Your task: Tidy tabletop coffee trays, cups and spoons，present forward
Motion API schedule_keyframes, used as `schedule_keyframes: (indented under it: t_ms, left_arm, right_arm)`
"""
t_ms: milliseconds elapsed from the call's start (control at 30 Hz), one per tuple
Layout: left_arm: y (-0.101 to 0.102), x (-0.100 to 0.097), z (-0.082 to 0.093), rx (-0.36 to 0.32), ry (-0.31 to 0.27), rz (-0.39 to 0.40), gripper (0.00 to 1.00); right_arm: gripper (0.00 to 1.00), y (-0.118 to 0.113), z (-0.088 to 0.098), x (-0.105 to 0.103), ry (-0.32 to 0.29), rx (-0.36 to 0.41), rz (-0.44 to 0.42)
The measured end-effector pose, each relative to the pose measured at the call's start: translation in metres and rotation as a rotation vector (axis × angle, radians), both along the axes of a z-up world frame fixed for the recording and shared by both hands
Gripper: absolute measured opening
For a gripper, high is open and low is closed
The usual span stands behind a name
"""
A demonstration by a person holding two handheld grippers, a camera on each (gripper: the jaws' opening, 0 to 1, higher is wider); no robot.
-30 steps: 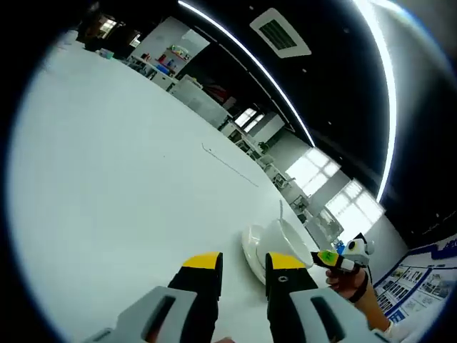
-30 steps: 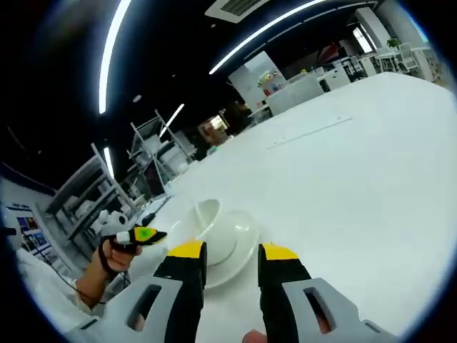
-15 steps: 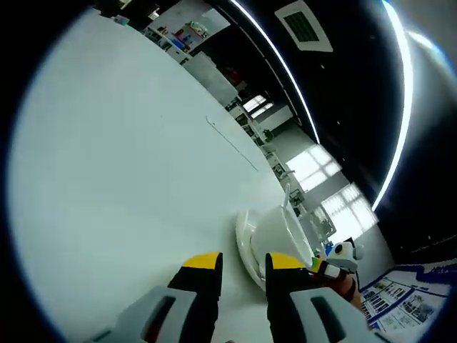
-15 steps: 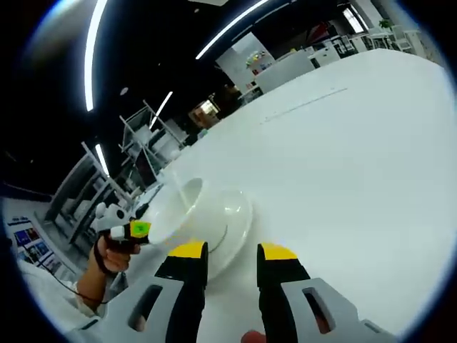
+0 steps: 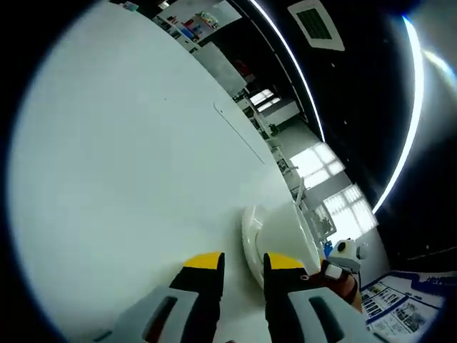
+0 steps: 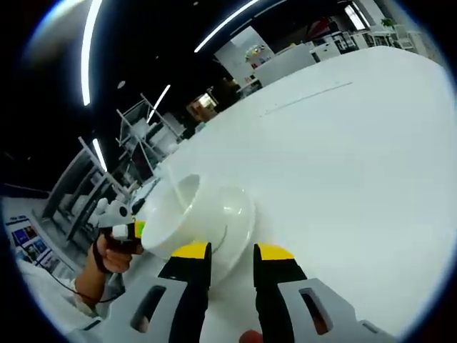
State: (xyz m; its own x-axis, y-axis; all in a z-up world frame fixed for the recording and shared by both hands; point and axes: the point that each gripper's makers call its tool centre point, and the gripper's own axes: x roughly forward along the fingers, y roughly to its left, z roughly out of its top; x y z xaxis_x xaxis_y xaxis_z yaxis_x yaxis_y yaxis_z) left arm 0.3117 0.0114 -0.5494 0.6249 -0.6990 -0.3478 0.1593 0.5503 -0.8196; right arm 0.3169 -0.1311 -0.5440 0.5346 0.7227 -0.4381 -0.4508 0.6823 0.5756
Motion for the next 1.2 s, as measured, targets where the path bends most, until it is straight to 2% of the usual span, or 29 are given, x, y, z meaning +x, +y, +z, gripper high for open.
schedule_keyframes:
  t_ms: [267, 567, 700, 833, 967, 1200]
  left_arm:
    - [-0.010, 0.004, -0.002, -0.009, 0.027, -0.016, 0.23]
    - [-0.021, 0.008, -0.006, -0.006, 0.061, -0.025, 0.17]
    - [-0.025, 0.007, -0.007, -0.003, 0.062, -0.031, 0.16]
    - [-0.027, 0.007, -0.007, -0.009, 0.074, -0.027, 0.16]
    - [-0.027, 0.007, -0.010, 0.007, 0.093, -0.024, 0.12]
    - [-0.026, 0.009, -0.011, 0.000, 0.118, -0.001, 0.11]
  right_arm:
    - [0.24, 0.001, -0.006, 0.001, 0.020, -0.020, 0.005]
    - [0.17, 0.006, -0.010, 0.000, 0.047, -0.025, 0.013]
    - [0.17, 0.006, -0.009, 0.001, 0.052, -0.027, 0.010]
    - [0.17, 0.006, -0.010, 0.001, 0.061, -0.024, 0.003]
    - [0.13, 0.003, -0.012, 0.002, 0.070, -0.053, -0.013]
    - [0.11, 0.003, -0.014, 0.003, 0.121, -0.056, -0.049]
